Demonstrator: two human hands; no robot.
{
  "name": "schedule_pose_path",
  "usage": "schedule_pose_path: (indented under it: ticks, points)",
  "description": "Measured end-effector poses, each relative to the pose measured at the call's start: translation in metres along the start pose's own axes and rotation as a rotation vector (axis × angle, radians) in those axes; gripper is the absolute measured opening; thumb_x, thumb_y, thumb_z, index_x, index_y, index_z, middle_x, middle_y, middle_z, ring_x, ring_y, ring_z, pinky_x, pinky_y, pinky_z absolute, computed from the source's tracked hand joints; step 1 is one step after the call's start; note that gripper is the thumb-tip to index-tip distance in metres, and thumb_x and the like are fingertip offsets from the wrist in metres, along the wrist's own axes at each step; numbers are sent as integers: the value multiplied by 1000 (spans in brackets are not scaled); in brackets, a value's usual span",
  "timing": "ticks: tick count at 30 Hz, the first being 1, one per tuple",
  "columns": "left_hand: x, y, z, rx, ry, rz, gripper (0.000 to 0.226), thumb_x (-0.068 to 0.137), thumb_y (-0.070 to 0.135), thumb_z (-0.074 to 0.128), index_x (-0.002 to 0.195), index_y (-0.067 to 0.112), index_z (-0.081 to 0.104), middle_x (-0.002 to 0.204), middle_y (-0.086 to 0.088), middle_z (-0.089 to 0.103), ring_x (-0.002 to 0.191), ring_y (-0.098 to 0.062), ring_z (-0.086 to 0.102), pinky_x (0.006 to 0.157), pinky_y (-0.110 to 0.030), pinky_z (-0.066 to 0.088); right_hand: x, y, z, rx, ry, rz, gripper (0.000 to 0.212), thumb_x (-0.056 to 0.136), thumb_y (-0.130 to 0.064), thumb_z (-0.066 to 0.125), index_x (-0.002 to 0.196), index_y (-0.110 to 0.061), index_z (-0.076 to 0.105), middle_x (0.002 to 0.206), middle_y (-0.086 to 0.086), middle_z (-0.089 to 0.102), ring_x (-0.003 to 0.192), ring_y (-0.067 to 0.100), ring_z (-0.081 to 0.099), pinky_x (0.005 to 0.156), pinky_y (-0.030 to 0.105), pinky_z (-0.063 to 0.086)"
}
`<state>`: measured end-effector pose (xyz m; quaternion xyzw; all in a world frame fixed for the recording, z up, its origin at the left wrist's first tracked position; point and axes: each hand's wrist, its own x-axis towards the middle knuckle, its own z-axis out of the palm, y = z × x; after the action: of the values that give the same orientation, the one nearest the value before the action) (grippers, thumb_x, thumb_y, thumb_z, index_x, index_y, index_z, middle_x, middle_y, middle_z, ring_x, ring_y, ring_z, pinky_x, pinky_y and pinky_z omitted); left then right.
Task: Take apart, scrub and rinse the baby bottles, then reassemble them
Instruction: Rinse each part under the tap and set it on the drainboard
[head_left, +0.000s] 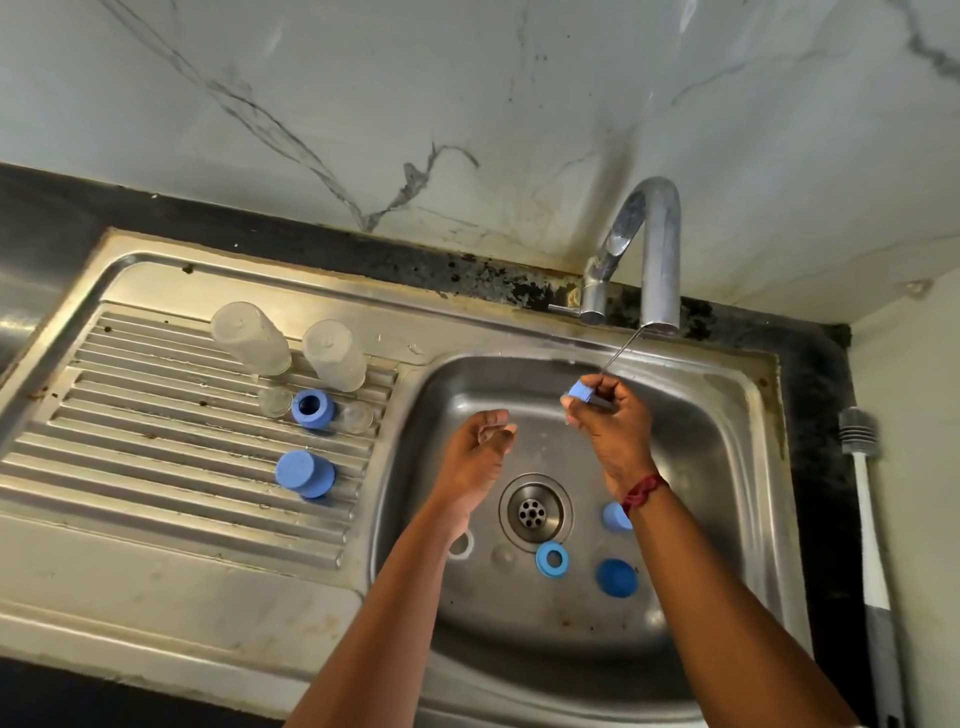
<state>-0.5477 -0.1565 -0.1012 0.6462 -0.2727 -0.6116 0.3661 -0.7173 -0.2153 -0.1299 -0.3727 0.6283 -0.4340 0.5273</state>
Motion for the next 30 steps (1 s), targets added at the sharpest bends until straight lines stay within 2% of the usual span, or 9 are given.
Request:
schedule_pose_path:
  ticks: [2, 6, 9, 12, 17, 20, 23, 25, 30]
  points:
    - [4, 1, 4, 22, -3, 1, 27, 98, 27, 60, 125, 25, 61, 121, 3, 64, 112, -14, 62, 102, -39, 49, 0, -3, -2, 8, 0, -4, 32, 81, -9, 79, 107, -23, 66, 115, 8, 68, 105, 23, 66, 84, 36, 58]
    - [10, 6, 11, 45, -34, 14, 29, 99, 27, 58, 128, 25, 59, 126, 1, 63, 114, -13, 61, 96, -33, 49, -4, -10, -2, -48, 8, -59, 36, 80, -8, 80, 105, -28, 65, 107, -3, 69, 98, 13, 66, 79, 20, 55]
    - [13, 9, 15, 47, -37, 14, 30, 98, 26, 58, 128, 26, 58, 127, -1, 63, 117, -15, 60, 99, -37, 49, -2, -10, -4, -197, -40, -112, 47, 75, 1, 80, 113, -23, 66, 113, 0, 68, 100, 12, 66, 81, 18, 56]
    - [13, 8, 17, 46, -39, 15, 32, 99, 26, 57, 130, 25, 58, 128, -1, 63, 118, -16, 60, 102, -39, 48, 0, -10, -6, -248, -42, -178, 55, 76, 8, 76, 118, -25, 65, 122, 3, 62, 108, 12, 63, 86, 14, 53]
    - [12, 3, 14, 38, -36, 11, 30, 99, 26, 57, 129, 25, 58, 127, 0, 62, 116, -14, 60, 101, -37, 48, -1, -13, -6, -371, -103, -229, 58, 77, 14, 68, 127, -15, 64, 122, 5, 53, 110, 16, 58, 84, 3, 44]
    - [10, -1, 12, 33, -37, -7, 31, 99, 30, 58, 129, 26, 59, 127, 2, 63, 115, -13, 61, 103, -41, 48, -3, -14, -7, -267, -91, -223, 58, 75, 17, 68, 124, -13, 64, 123, 5, 60, 110, 16, 61, 86, 9, 48]
    - [9, -4, 10, 12, -31, -16, 29, 98, 28, 59, 128, 25, 60, 121, 3, 65, 111, -13, 62, 103, -41, 48, -4, -14, -12, -105, -47, -170, 55, 73, 17, 72, 112, -20, 62, 117, 6, 68, 106, 17, 66, 89, 24, 54]
    - [9, -5, 9, 0, -30, -17, 30, 99, 27, 59, 128, 23, 59, 113, 5, 66, 109, -13, 63, 103, -41, 49, -5, -14, -15, -11, -17, -140, 55, 70, 20, 72, 103, -21, 59, 109, 5, 70, 103, 18, 68, 89, 30, 56]
    - [8, -8, 8, -3, -33, -17, 30, 99, 28, 59, 128, 23, 59, 111, 4, 67, 108, -14, 64, 102, -40, 49, -10, -16, -17, 164, -56, -93, 47, 70, 25, 68, 92, -16, 61, 101, 1, 74, 100, 15, 71, 81, 25, 57]
